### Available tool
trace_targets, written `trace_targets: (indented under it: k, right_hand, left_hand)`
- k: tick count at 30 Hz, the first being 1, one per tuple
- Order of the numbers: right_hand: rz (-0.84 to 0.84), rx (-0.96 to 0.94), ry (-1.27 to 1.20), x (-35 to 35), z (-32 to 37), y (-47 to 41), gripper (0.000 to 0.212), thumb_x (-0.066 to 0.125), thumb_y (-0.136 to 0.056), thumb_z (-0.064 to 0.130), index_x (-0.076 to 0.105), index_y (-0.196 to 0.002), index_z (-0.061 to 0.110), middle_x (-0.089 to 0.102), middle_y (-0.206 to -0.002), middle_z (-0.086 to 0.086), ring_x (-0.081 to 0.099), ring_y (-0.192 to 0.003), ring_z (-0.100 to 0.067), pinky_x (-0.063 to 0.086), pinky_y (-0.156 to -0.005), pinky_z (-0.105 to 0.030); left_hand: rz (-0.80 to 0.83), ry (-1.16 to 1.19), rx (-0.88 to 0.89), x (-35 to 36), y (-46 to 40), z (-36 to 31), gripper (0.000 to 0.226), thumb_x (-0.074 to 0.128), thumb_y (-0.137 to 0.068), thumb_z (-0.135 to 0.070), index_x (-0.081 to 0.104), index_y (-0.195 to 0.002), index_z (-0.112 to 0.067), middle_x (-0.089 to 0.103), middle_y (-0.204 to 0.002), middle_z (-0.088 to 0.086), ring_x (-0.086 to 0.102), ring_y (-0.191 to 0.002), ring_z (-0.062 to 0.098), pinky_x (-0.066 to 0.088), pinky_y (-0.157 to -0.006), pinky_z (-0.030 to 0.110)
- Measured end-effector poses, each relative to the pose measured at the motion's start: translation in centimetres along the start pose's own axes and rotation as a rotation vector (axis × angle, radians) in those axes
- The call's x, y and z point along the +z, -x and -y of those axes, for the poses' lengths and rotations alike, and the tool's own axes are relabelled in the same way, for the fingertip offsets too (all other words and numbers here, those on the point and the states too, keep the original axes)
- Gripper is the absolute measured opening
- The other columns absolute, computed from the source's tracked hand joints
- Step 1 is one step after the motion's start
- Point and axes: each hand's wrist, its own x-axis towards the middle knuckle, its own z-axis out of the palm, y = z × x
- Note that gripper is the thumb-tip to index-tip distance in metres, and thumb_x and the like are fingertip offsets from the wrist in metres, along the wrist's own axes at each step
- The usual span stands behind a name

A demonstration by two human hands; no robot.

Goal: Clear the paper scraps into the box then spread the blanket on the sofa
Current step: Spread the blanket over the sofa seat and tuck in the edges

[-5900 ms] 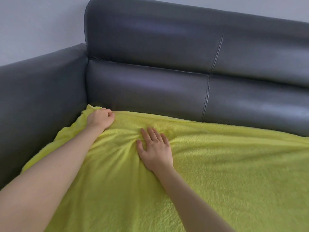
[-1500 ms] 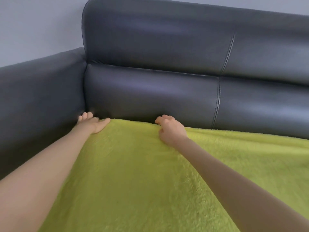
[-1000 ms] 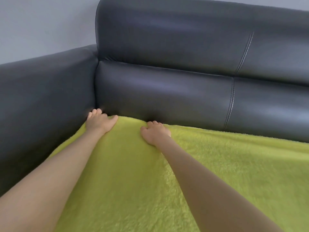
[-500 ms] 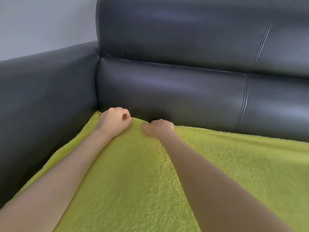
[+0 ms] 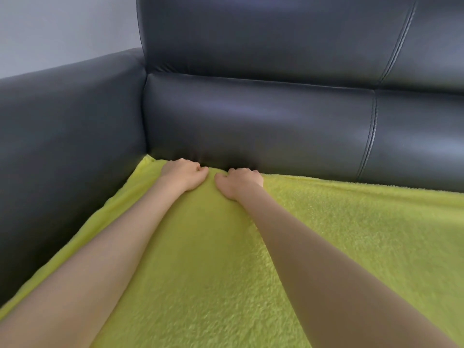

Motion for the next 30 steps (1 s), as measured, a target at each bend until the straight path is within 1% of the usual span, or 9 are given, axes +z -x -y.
trace_targets:
  k: [5,8,10,13,15,19,21,23,30]
  right_hand:
    - [0.046,0.031,0.025,-0.6,0.5,0.1,0.057,0.016,-0.097,0.039,0.052,-0.134,0.014,0.055,-0.133,-0.008,0.048,-0.124,-0.024,0.033,-0.099,-0.033]
    - [0.083,0.056,0.017,-1.4,0.9,0.4,0.051,0.020,-0.097,0.037,0.061,-0.119,0.015,0.061,-0.106,-0.004,0.055,-0.103,-0.023,0.034,-0.081,-0.028]
    - [0.108,0.077,0.007,-2.0,1.1,0.4,0.047,0.023,-0.097,0.039,0.060,-0.116,0.016,0.054,-0.092,-0.001,0.050,-0.091,-0.021,0.032,-0.078,-0.028]
    - [0.117,0.097,0.010,-2.6,1.3,0.2,0.046,0.025,-0.099,0.040,0.055,-0.124,0.016,0.055,-0.107,-0.003,0.051,-0.099,-0.022,0.032,-0.080,-0.028]
    - [0.114,0.101,0.036,-2.6,1.4,0.1,0.047,0.025,-0.100,0.040,0.052,-0.130,0.016,0.056,-0.120,-0.004,0.052,-0.110,-0.021,0.032,-0.083,-0.028]
    - [0.105,0.096,0.034,-2.4,1.6,0.1,0.047,0.024,-0.100,0.038,0.052,-0.131,0.015,0.053,-0.114,-0.004,0.049,-0.103,-0.020,0.034,-0.085,-0.028]
    - [0.125,0.097,-0.003,-2.0,1.1,0.2,0.052,0.020,-0.100,0.038,0.046,-0.139,0.013,0.052,-0.130,-0.007,0.047,-0.120,-0.022,0.032,-0.100,-0.032]
    - [0.115,0.051,-0.010,-1.0,0.3,0.3,0.059,0.015,-0.099,0.038,0.034,-0.148,0.011,0.036,-0.151,-0.010,0.030,-0.139,-0.026,0.019,-0.113,-0.040]
    - [-0.120,-0.045,-0.008,1.6,-0.8,0.0,0.059,0.017,-0.097,0.039,0.045,-0.139,0.009,0.045,-0.143,-0.011,0.037,-0.133,-0.026,0.024,-0.107,-0.041]
  left_hand:
    - [0.132,-0.071,-0.061,-0.9,-1.1,-0.9,0.062,0.014,-0.097,-0.046,0.059,-0.128,-0.018,0.056,-0.133,0.008,0.048,-0.123,0.027,0.033,-0.098,0.038]
    - [0.227,0.034,-0.120,-1.3,-1.4,-0.4,0.064,0.015,-0.097,-0.052,0.046,-0.142,-0.018,0.042,-0.147,0.009,0.039,-0.134,0.029,0.030,-0.107,0.041]
    - [0.302,0.156,-0.167,-1.9,-1.6,0.5,0.067,0.018,-0.094,-0.058,0.038,-0.147,-0.021,0.033,-0.153,0.008,0.033,-0.139,0.030,0.027,-0.113,0.044]
    - [0.333,0.184,-0.145,-1.5,-1.4,0.7,0.065,0.015,-0.096,-0.055,0.030,-0.150,-0.022,0.025,-0.157,0.005,0.023,-0.143,0.029,0.018,-0.116,0.046]
    - [0.248,0.089,-0.050,-0.2,-0.9,0.4,0.058,0.010,-0.099,-0.045,0.038,-0.143,-0.020,0.034,-0.151,0.005,0.027,-0.140,0.029,0.017,-0.113,0.046]
    - [0.056,0.003,0.039,1.4,-0.3,0.9,0.049,0.011,-0.099,-0.038,0.054,-0.114,-0.022,0.053,-0.125,0.005,0.042,-0.121,0.026,0.025,-0.102,0.044]
    - [0.060,0.015,0.018,1.4,-0.4,0.9,0.051,0.010,-0.099,-0.039,0.054,-0.119,-0.023,0.052,-0.128,0.004,0.042,-0.123,0.026,0.025,-0.101,0.044]
    - [0.061,0.033,-0.004,1.3,-0.3,0.6,0.053,0.010,-0.098,-0.041,0.051,-0.126,-0.024,0.050,-0.133,0.003,0.040,-0.126,0.026,0.024,-0.101,0.044]
    - [-0.133,0.076,-0.061,1.9,0.2,0.2,0.052,0.019,-0.097,-0.040,0.061,-0.120,-0.020,0.060,-0.125,0.004,0.048,-0.120,0.022,0.029,-0.101,0.037]
